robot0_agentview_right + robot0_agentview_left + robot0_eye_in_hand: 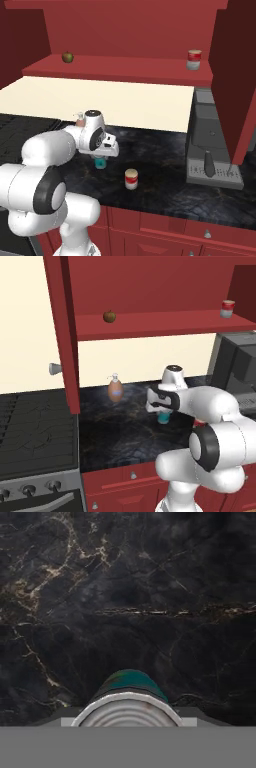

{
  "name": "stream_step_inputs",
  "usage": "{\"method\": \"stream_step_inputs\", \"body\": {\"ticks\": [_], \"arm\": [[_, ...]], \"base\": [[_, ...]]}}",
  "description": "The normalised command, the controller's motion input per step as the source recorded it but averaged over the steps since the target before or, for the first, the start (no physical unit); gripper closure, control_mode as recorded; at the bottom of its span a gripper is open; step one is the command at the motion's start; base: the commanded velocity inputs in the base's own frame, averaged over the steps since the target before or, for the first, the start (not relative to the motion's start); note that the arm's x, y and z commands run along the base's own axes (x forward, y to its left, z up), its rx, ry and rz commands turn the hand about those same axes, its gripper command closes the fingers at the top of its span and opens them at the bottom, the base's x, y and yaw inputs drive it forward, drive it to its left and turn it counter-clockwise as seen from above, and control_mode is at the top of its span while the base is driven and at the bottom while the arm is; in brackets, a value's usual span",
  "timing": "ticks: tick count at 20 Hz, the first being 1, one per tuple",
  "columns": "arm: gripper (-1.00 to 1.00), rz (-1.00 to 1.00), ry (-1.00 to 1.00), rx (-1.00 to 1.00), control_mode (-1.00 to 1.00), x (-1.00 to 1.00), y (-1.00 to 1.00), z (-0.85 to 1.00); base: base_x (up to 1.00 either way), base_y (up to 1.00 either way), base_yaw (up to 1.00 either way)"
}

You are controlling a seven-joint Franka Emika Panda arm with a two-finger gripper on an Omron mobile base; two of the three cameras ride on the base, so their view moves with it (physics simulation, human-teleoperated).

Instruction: Pick the cans from the counter and place them in their designated side in the cabinet.

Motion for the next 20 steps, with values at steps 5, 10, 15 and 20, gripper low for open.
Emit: {"method": "stream_step_inputs", "body": {"ticks": [5,10,15,20], "arm": [[1.0,0.0,-0.11,-0.01,-1.0,-0.27,-0.17,0.44],[1.0,0.0,-0.11,-0.01,-1.0,-0.37,-0.15,0.43],[1.0,0.0,-0.13,-0.01,-1.0,-0.32,-0.09,0.42],[1.0,0.0,-0.1,-0.02,-1.0,-0.2,-0.11,0.45]], "base": [[0.0,0.0,0.0],[0.0,0.0,0.0],[0.0,0.0,0.0],[0.0,0.0,0.0]]}}
